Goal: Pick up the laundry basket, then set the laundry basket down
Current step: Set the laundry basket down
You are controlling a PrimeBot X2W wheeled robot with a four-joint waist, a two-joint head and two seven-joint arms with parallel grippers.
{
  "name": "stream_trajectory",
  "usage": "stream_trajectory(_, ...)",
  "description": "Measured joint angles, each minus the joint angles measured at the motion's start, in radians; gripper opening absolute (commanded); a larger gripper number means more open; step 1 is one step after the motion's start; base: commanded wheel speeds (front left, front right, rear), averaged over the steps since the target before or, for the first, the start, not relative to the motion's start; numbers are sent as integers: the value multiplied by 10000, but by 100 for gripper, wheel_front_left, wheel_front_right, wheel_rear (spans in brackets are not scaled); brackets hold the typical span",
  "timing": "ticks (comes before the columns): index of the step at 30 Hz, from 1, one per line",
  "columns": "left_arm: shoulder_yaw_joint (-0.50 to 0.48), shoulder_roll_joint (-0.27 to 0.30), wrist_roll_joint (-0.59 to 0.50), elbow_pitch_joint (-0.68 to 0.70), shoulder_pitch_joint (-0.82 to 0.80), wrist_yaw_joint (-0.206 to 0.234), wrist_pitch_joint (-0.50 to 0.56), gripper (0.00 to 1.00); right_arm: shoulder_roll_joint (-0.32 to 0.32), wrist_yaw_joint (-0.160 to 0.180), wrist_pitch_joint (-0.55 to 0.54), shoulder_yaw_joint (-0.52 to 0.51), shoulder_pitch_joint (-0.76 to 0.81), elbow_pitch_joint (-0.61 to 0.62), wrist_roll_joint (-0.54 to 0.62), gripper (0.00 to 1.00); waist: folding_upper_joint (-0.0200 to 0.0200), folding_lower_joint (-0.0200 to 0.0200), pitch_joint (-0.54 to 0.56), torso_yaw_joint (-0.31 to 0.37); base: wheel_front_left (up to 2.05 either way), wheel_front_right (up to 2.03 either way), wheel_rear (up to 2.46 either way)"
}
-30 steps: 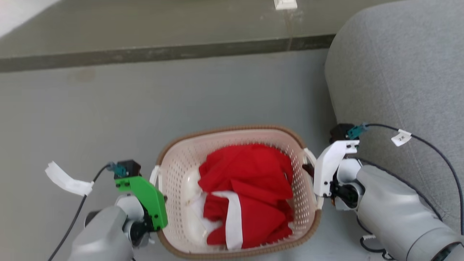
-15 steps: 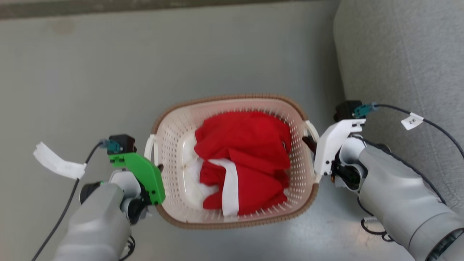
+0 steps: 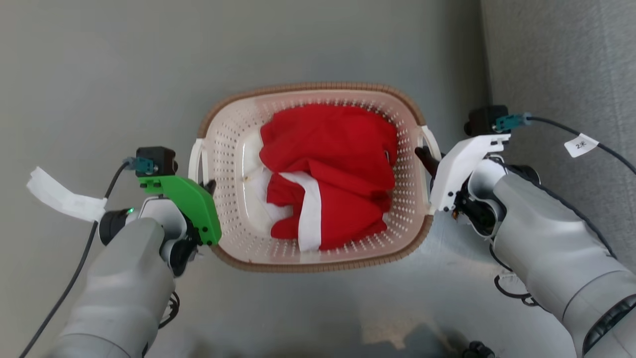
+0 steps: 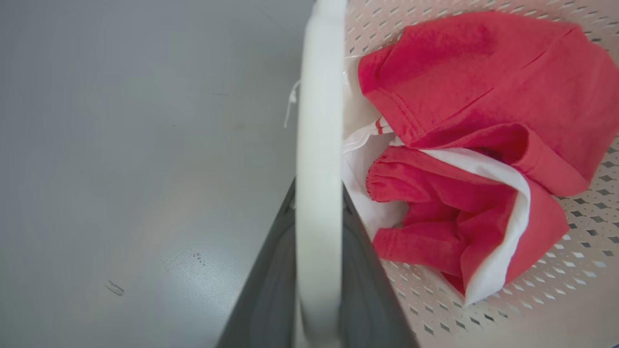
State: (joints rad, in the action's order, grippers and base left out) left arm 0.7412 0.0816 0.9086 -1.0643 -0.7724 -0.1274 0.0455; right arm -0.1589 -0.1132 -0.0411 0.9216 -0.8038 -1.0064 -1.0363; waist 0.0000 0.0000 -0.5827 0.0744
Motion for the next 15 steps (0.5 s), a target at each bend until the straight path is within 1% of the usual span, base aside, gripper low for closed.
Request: stream_trajectory(15, 6, -142, -163, -347, -553, 0, -1058, 0, -84, -2, 1235, -4, -293, 142, -31, 0, 0, 1, -1502, -89, 0, 0, 0)
